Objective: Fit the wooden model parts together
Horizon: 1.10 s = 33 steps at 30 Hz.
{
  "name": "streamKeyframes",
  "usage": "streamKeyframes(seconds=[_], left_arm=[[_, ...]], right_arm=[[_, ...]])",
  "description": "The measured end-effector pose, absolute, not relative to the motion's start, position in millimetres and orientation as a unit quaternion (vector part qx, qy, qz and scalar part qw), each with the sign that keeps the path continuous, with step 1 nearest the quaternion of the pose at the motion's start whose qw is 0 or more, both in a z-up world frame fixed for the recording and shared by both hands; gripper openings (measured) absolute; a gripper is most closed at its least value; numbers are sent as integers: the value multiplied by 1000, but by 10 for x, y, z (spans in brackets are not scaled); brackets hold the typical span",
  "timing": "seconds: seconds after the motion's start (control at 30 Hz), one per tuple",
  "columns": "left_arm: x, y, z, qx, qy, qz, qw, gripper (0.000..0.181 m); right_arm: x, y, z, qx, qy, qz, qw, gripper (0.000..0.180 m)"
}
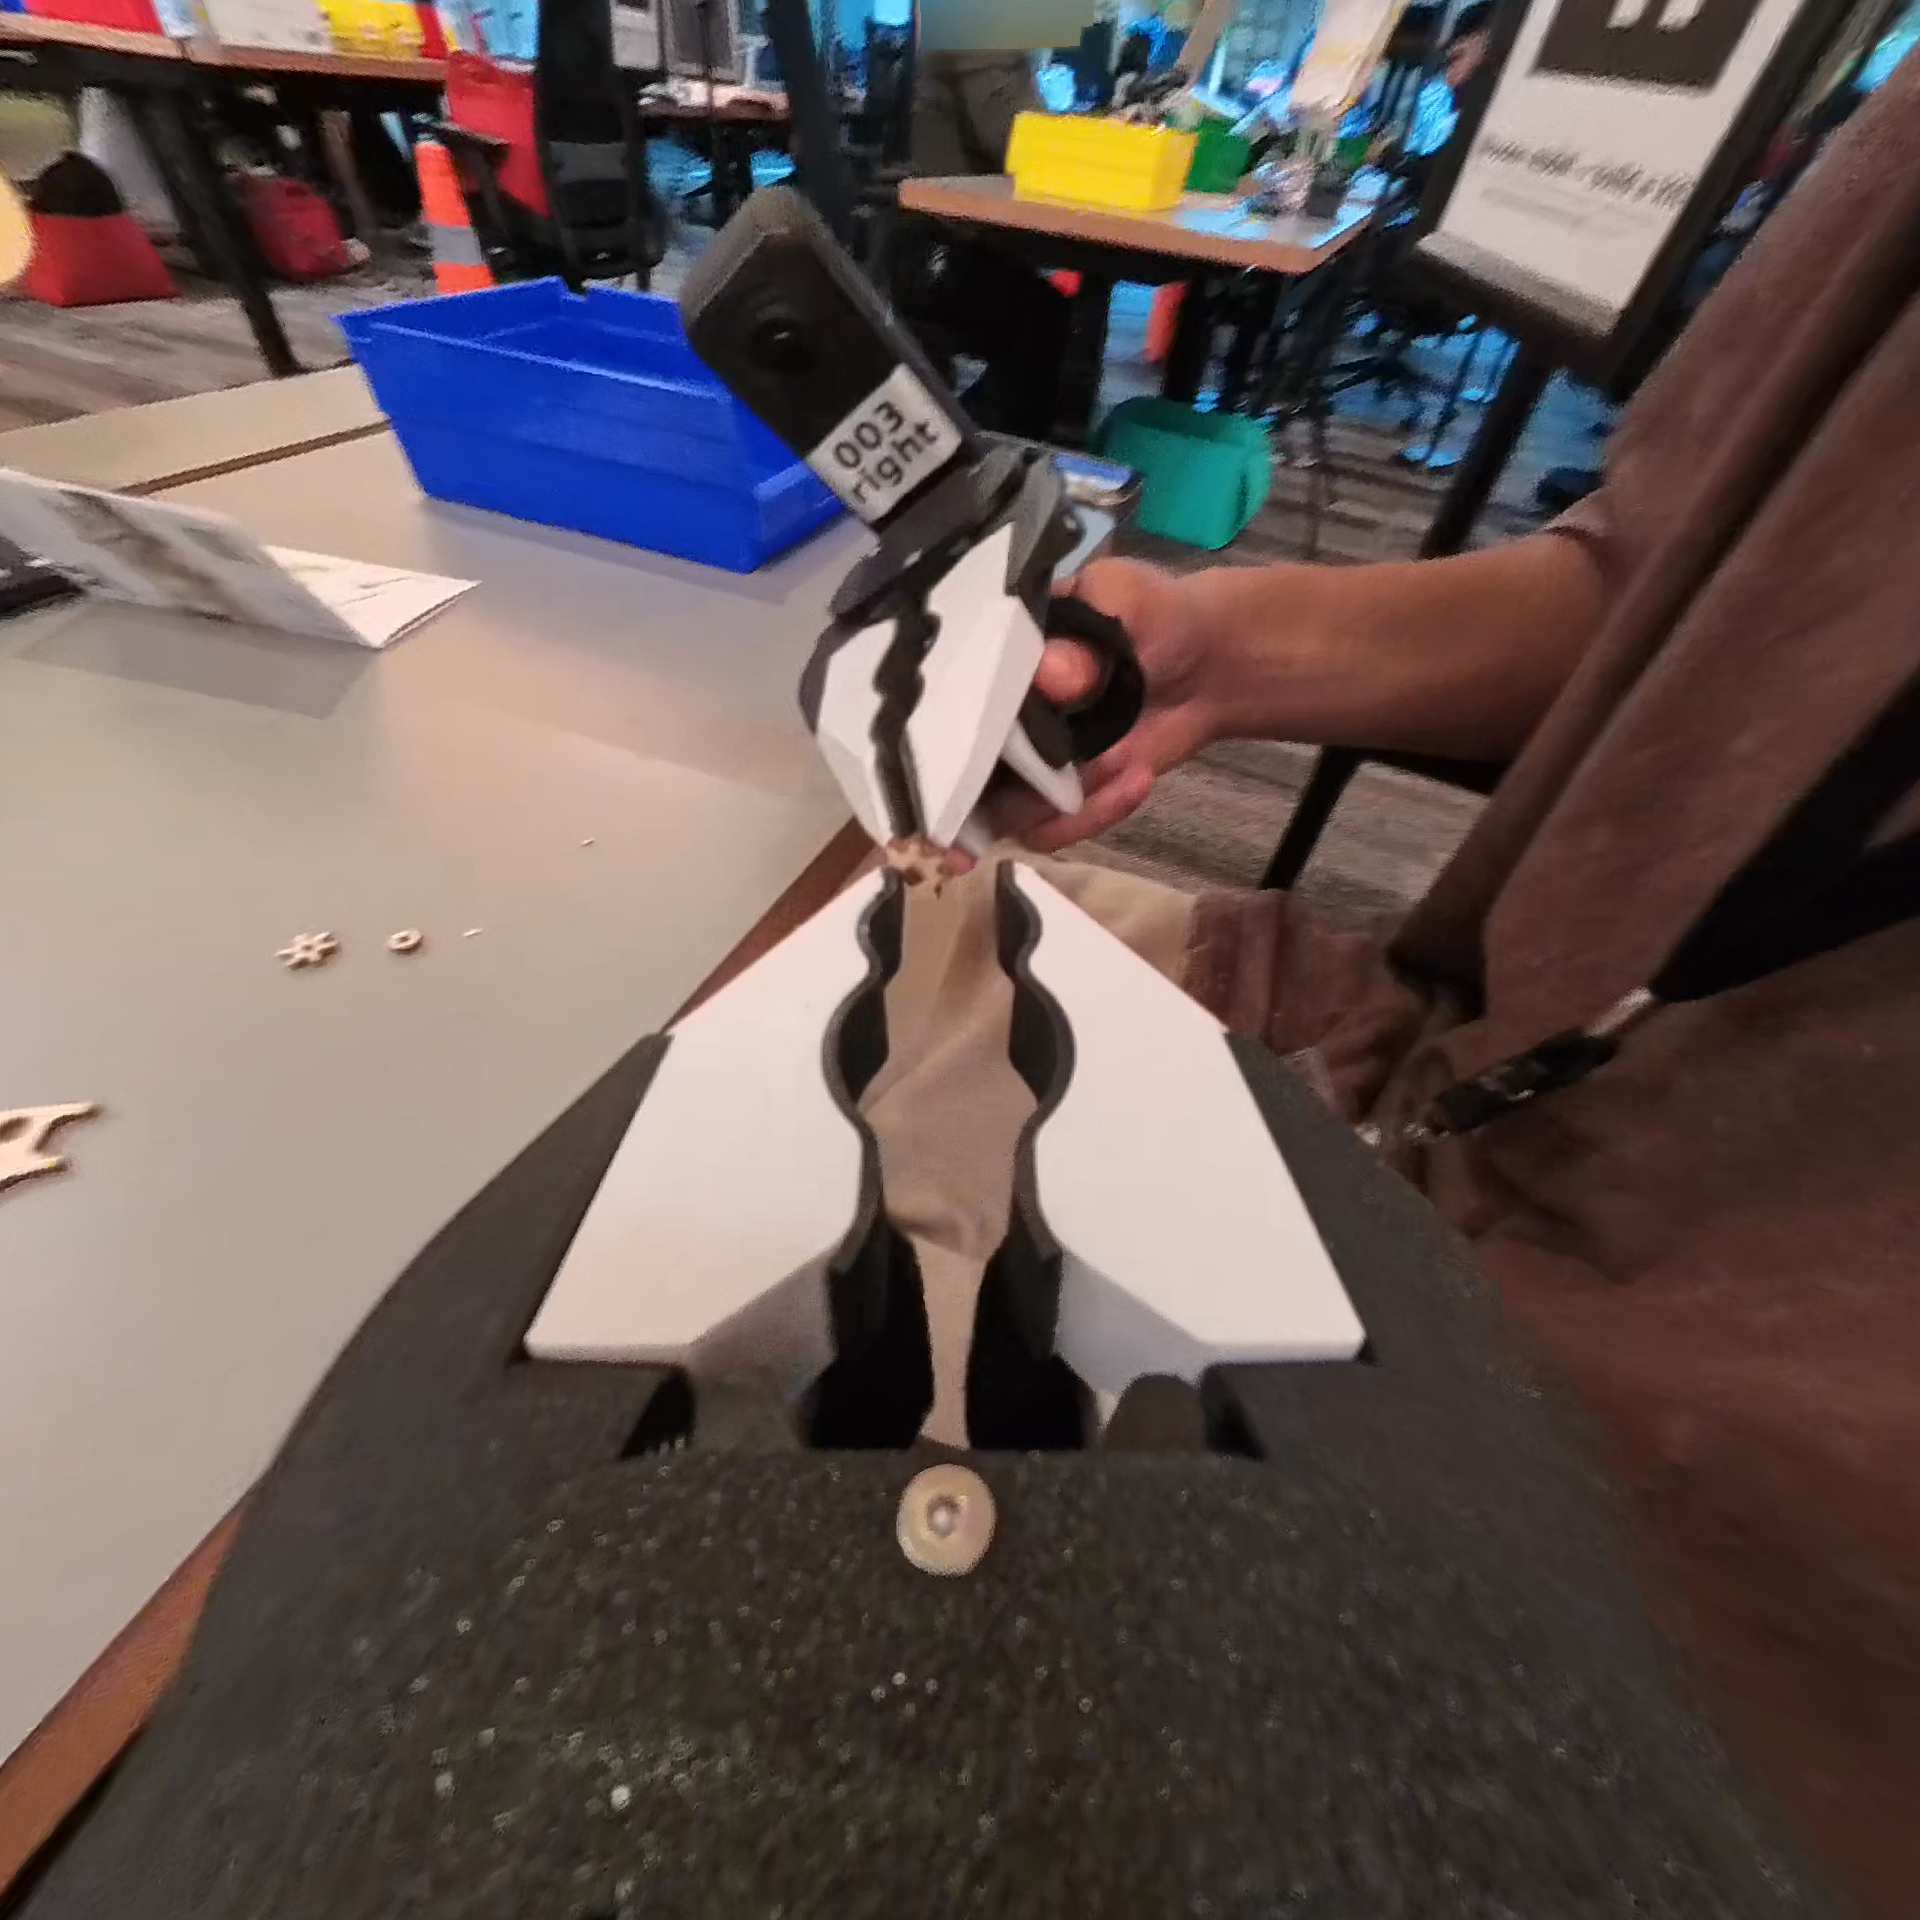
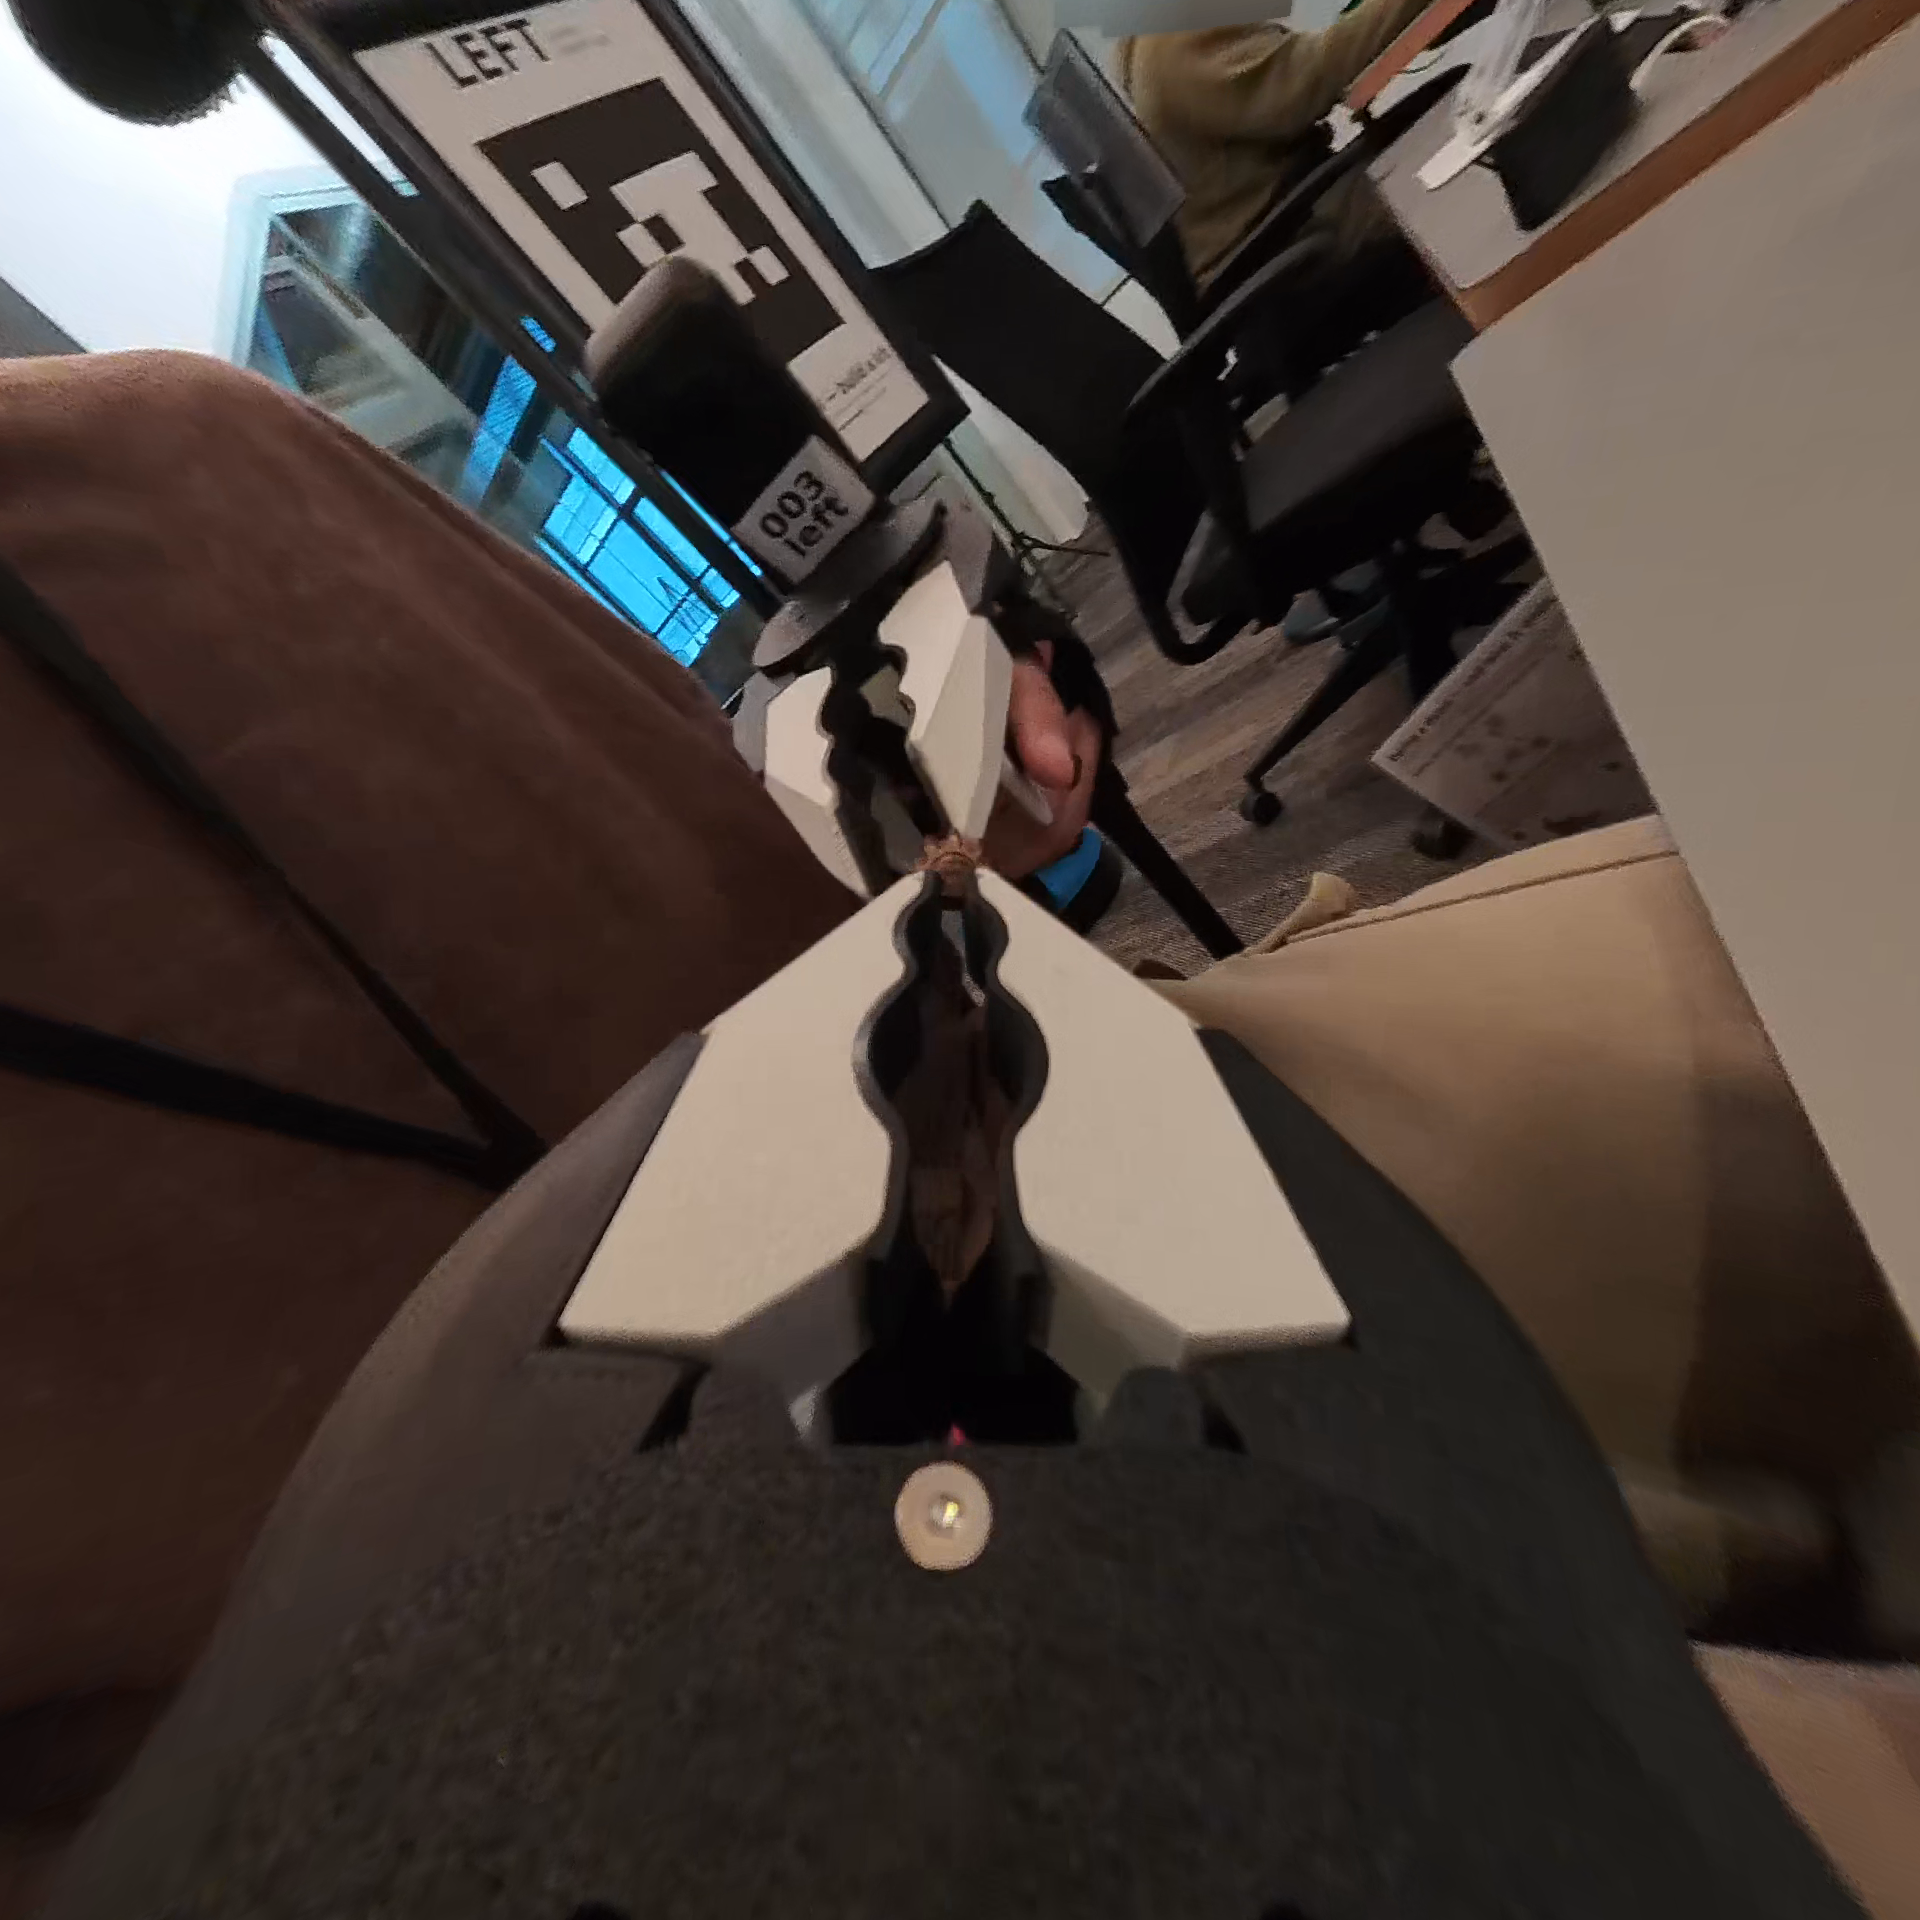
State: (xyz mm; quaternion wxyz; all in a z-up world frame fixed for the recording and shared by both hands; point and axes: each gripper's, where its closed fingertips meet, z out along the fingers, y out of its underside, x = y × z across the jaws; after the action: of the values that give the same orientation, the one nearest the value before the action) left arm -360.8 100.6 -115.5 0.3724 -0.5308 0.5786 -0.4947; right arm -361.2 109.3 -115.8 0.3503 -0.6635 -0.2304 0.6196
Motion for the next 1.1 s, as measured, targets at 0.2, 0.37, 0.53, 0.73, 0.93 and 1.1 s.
streamKeyframes(seconds=[0.2, 0.37, 0.53, 0.73, 0.93, 1.1], left_arm=[[-3599, 1018, -1201, -542, 576, -497, 357, 17], [-3587, 1066, -1245, -555, 573, -488, 355, 12], [-3594, 1067, -1237, -558, 567, -496, 349, 11], [-3595, 1048, -1234, -563, 559, -509, 334, 19], [-3598, 1058, -1168, -567, 536, -537, 321, 18], [-3588, 1066, -1226, -572, 545, -520, 324, 24]], right_arm=[[-3595, 1120, -1151, -666, -233, 607, 366, 3], [-3615, 1116, -1187, -675, -256, 576, 384, 3], [-3627, 1114, -1196, -677, -269, 559, 396, 3], [-3619, 1138, -1204, -682, -296, 512, 431, 3], [-3632, 1119, -1151, -660, -344, 454, 490, 2], [-3693, 1076, -1184, -658, -363, 443, 489, 2]])
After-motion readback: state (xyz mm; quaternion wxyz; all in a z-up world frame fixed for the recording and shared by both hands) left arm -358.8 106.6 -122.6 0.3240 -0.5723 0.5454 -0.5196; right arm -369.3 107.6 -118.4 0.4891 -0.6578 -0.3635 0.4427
